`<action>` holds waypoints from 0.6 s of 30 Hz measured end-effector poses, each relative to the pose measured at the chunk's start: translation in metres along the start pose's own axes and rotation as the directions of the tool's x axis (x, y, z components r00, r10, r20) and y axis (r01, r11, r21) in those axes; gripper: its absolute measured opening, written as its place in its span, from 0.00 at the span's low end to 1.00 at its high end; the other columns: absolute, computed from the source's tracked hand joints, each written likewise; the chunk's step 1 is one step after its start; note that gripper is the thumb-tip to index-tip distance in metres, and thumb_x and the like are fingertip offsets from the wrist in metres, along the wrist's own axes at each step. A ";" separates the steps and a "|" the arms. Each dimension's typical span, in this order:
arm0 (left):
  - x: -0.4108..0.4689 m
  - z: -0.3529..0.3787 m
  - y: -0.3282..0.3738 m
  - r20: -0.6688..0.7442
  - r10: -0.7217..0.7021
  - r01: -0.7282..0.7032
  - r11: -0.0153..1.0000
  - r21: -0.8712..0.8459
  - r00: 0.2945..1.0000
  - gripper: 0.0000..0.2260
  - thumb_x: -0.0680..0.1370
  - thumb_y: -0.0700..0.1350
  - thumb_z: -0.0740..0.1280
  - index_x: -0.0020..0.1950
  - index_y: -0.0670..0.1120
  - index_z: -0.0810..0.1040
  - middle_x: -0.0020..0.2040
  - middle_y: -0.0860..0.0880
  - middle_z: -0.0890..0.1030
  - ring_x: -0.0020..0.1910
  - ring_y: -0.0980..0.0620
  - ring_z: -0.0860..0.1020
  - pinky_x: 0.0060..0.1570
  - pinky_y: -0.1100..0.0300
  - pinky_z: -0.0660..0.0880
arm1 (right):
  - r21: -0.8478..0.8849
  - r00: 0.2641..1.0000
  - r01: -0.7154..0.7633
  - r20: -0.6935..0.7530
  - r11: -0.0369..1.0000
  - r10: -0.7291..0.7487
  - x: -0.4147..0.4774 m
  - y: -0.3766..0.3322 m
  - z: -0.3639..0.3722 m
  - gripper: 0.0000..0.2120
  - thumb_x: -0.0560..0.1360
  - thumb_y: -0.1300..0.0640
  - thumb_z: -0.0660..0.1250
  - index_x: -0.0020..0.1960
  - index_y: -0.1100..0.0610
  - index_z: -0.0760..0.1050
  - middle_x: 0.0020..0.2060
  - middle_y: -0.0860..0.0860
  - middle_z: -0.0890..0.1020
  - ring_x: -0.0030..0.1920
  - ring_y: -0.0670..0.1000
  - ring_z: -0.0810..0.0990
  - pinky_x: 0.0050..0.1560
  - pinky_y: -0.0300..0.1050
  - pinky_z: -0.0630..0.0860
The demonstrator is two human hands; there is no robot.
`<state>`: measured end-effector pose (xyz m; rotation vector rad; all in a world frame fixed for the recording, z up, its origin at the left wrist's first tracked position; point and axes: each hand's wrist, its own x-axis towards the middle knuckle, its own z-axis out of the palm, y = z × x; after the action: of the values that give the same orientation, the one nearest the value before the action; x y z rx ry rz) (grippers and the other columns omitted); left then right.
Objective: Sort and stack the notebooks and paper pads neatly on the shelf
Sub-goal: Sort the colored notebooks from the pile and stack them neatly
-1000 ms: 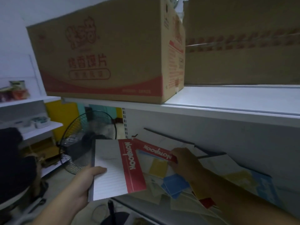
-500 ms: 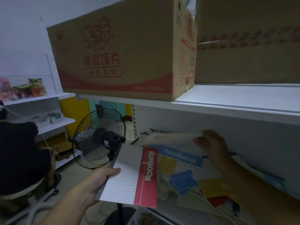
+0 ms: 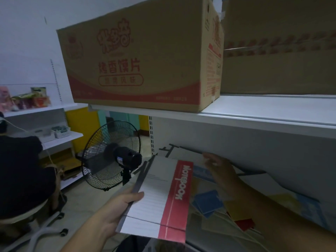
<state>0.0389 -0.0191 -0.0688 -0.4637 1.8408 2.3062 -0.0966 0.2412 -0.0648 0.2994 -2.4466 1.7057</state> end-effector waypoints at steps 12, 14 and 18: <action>-0.010 -0.053 0.012 -0.092 -0.045 0.049 0.998 0.038 0.995 0.12 0.75 0.38 0.63 0.58 0.38 0.76 0.45 0.32 0.82 0.40 0.35 0.81 0.47 0.43 0.76 | -0.662 0.886 0.303 -0.067 0.685 -0.458 0.003 -0.014 -0.018 0.16 0.81 0.56 0.55 0.54 0.65 0.77 0.48 0.62 0.81 0.49 0.59 0.79 0.49 0.45 0.73; -0.006 -0.055 0.015 -0.058 -0.043 0.045 0.999 0.029 0.997 0.12 0.76 0.38 0.62 0.58 0.39 0.76 0.47 0.32 0.82 0.43 0.34 0.80 0.50 0.41 0.75 | -0.604 0.774 0.493 -0.026 0.627 -0.633 -0.012 -0.027 -0.020 0.25 0.82 0.48 0.50 0.55 0.66 0.78 0.48 0.62 0.82 0.49 0.56 0.78 0.54 0.43 0.72; 0.006 -0.041 0.014 0.080 -0.046 0.050 0.998 -0.048 0.996 0.18 0.74 0.50 0.64 0.57 0.39 0.81 0.54 0.35 0.81 0.50 0.36 0.81 0.56 0.43 0.74 | -0.470 0.562 0.786 0.276 0.401 -0.780 -0.061 -0.040 -0.011 0.16 0.82 0.48 0.51 0.58 0.55 0.73 0.56 0.51 0.76 0.56 0.50 0.74 0.63 0.37 0.66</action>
<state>0.0349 -0.0629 -0.0656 -0.4128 1.7214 2.3088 -0.0274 0.2435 -0.0391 1.1586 -2.0634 0.5427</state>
